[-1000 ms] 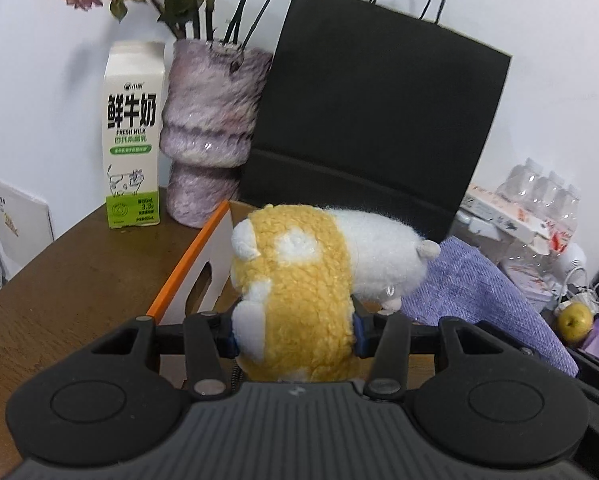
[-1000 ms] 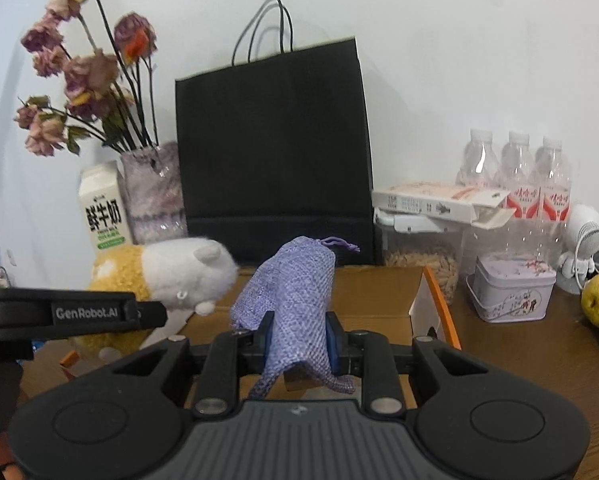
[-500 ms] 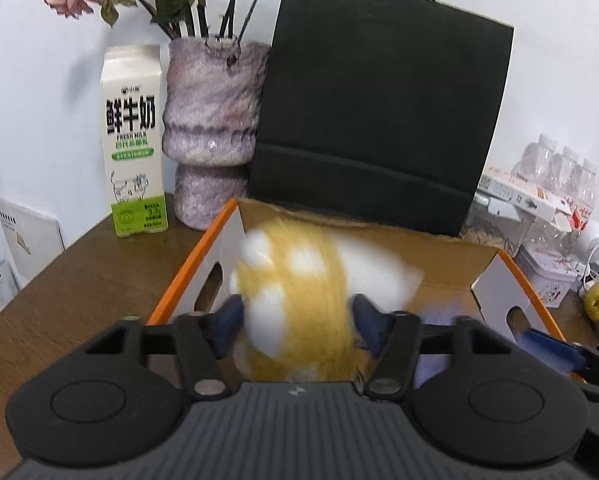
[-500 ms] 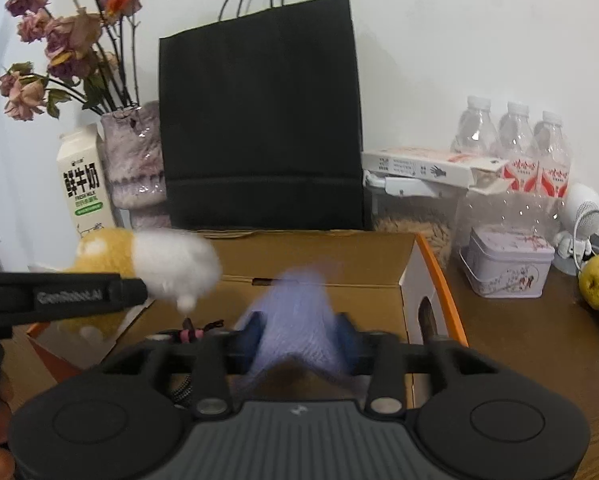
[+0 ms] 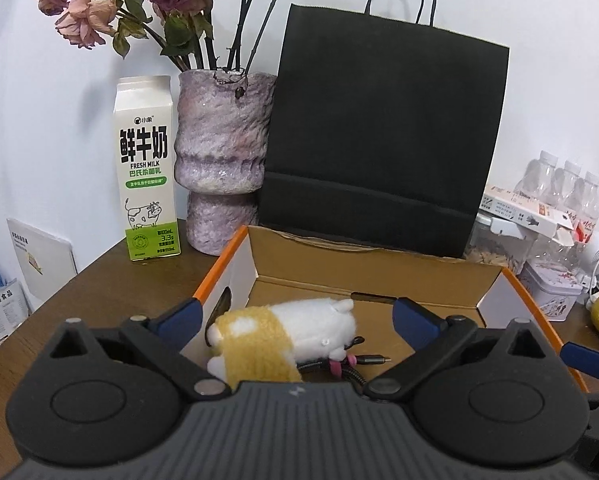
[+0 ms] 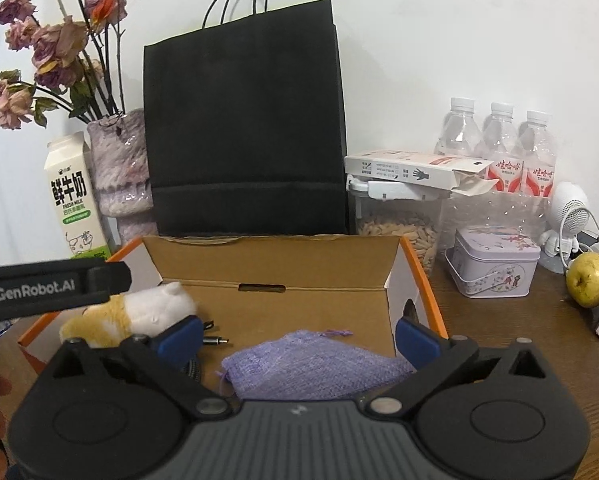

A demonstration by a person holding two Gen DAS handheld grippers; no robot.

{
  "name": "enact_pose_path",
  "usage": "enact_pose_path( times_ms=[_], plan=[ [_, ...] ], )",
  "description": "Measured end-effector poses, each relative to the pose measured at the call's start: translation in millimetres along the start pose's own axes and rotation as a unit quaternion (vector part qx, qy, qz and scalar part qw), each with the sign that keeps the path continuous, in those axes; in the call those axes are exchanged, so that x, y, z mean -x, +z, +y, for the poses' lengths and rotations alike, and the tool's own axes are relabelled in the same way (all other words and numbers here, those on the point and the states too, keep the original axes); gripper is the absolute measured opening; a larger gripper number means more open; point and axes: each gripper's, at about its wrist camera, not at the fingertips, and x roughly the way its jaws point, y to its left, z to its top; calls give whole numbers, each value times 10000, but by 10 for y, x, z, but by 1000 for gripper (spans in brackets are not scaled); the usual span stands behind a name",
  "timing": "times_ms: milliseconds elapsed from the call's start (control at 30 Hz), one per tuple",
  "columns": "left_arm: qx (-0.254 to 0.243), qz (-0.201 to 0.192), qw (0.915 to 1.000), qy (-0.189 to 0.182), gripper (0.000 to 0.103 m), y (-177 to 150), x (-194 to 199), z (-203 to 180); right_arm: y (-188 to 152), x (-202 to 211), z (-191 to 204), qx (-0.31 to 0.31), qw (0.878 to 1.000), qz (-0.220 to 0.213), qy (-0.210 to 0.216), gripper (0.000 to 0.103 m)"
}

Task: Organize objects
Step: 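Open both tools to drop the pouch and sheep toy into the box, then move both tools back toward the remaining items on the table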

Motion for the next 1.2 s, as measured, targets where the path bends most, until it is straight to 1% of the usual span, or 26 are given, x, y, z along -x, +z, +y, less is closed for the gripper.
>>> enact_pose_path(
  times_ms=[67,200,300,500,700,900,1100,1200],
  plan=[
    [7,1,10000,-36,103,5,31,-4,2,16,-1,14,10000,-4,17,103],
    [5,71,9997,-229,103,18,92,-13,16,74,1,50,10000,-15,71,103],
    [-53,57,9998,-205,103,21,154,-38,40,124,3,34,10000,-45,72,103],
    [-2,121,9994,-331,103,17,279,36,69,235,5,76,9999,-74,118,103],
    [-117,53,9993,-363,103,-18,498,71,69,430,43,225,9995,-174,131,103],
    [-148,-49,9992,-356,103,-144,749,127,-19,637,58,378,9991,-183,37,103],
    [-189,-253,9988,-363,103,-254,1020,219,-125,900,22,457,9986,-273,11,103],
    [-115,-212,9991,-346,103,-304,1100,291,-201,1042,27,514,9981,-331,21,103]
  ],
)
